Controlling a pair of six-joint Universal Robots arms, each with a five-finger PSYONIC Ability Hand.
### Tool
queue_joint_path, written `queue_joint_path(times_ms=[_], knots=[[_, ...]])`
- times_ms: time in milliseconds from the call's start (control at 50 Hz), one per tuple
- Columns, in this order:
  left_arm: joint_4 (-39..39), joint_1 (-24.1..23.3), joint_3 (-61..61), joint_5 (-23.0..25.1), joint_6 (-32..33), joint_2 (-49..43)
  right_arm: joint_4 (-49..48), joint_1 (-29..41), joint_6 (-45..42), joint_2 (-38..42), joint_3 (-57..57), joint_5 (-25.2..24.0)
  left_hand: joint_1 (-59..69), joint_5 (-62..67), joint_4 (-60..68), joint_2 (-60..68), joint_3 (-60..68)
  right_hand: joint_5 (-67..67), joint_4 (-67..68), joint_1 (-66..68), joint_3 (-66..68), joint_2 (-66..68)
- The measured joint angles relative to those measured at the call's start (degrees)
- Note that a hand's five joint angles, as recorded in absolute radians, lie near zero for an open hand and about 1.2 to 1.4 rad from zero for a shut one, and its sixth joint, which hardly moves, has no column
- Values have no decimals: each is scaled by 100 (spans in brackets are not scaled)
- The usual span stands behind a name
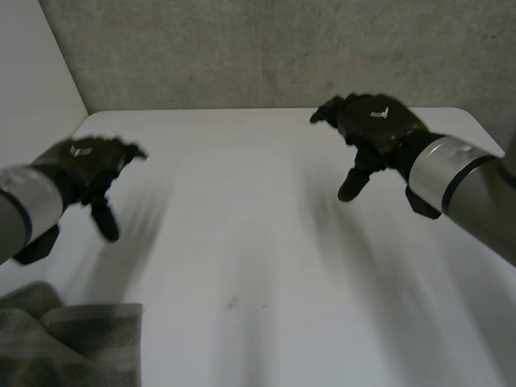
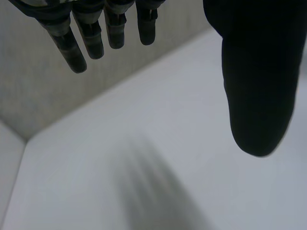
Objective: Fold the laundry
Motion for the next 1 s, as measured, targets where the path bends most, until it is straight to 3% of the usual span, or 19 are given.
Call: queue_joint_path(times_ms=[100,180,320,440,700,840,860,1000], knots=[[-4,744,-807,21,950,26,-7,33,-409,389,79,37,0,0,0,0,0,0,0,0,0,0],[-14,1227,-1207,113,1347,59,-14,43,-570,529,147,40,0,0,0,0,0,0,0,0,0,0],[-453,2267,-1957,803,2106,138,-31,45,-724,673,206,44,1,0,25,23,23,0,0,0,0,0],[-1004,2885,-2335,1155,2811,283,-32,45,-730,674,215,53,24,0,36,40,39,0,0,0,0,0],[-908,3588,-2569,1155,3415,390,-29,53,-723,657,251,69,224,117,222,218,215,0,0,0,0,0],[-687,3639,-2760,1157,3604,388,-33,65,-724,654,275,71,1156,1008,1119,1114,1116,0,0,0,0,0],[-623,3630,-2793,1160,3621,387,-32,68,-724,654,279,71,1739,1555,1656,1665,1647,0,0,0,0,0],[-417,3585,-2877,1167,3622,351,-28,71,-724,649,296,71,2090,1928,2033,2031,2021,0,0,0,0,0]])
